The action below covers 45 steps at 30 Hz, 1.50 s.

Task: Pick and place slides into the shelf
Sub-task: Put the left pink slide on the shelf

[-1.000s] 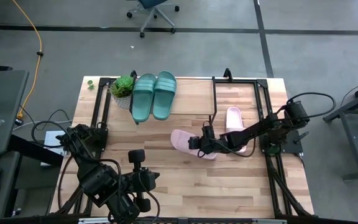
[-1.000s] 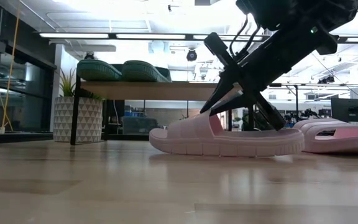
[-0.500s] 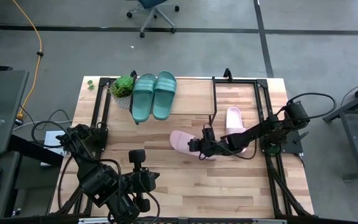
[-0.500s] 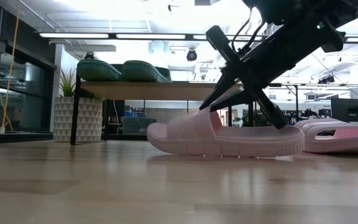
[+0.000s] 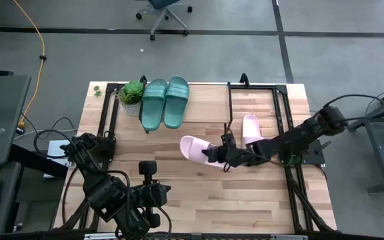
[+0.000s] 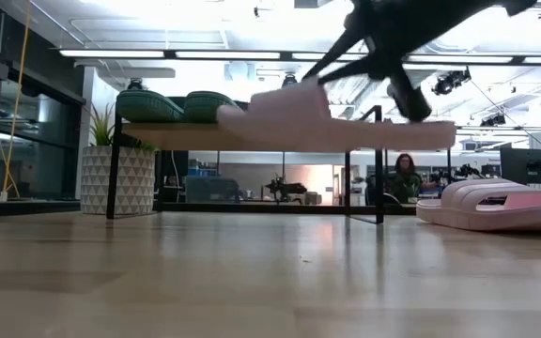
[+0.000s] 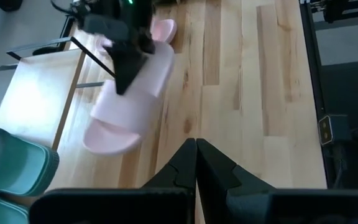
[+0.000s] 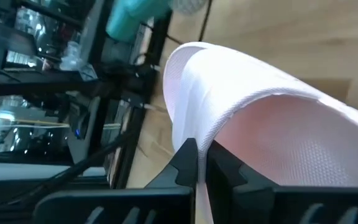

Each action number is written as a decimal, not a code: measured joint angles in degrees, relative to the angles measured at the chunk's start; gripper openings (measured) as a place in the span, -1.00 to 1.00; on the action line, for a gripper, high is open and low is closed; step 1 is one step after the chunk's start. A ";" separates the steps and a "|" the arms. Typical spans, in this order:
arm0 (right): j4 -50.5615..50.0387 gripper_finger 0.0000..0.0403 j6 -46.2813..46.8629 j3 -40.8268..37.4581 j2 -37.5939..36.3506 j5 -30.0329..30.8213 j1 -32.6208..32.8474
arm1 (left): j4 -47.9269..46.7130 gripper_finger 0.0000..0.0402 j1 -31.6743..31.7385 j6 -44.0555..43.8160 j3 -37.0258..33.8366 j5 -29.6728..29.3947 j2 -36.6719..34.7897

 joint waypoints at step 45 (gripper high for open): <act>3.44 -1.00 -4.06 0.04 -27.41 22.16 -10.61 | -0.02 -1.00 27.97 30.13 0.00 -4.53 -8.50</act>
